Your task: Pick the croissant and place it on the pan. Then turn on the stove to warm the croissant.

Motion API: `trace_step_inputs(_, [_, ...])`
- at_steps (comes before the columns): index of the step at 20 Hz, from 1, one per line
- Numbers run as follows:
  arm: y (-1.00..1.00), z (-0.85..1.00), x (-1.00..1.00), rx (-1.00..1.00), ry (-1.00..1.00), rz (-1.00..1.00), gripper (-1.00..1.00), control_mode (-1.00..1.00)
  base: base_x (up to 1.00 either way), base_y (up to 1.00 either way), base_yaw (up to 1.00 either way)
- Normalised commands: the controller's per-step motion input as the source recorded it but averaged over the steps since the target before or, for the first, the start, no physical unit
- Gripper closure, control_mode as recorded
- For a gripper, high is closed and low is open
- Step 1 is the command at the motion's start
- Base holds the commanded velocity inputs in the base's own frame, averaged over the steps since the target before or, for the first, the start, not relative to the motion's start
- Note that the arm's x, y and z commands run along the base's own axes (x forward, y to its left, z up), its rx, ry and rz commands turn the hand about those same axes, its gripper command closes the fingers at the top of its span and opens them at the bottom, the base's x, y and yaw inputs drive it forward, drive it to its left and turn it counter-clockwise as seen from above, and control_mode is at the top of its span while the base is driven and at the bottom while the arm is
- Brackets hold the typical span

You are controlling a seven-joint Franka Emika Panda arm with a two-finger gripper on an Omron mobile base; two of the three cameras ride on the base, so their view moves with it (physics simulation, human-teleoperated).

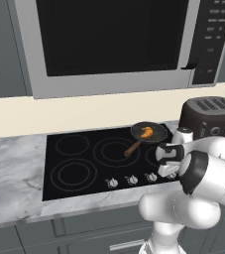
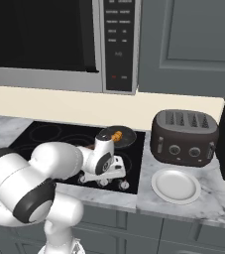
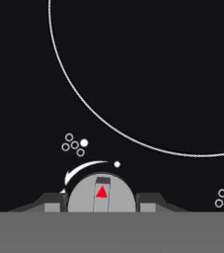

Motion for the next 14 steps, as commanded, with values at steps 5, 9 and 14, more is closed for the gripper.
trace_step_inputs(5, [0.00,-0.12,-0.02,0.00,0.00,0.11,1.00,-1.00,0.00,0.00,0.00])
trace_step_inputs(9, [0.00,-0.11,-0.09,0.00,0.00,0.13,1.00,-1.00,0.00,0.00,0.00])
trace_step_inputs(14, [0.00,-0.14,-0.10,0.00,0.00,0.14,1.00,-1.00,0.00,0.00,0.00])
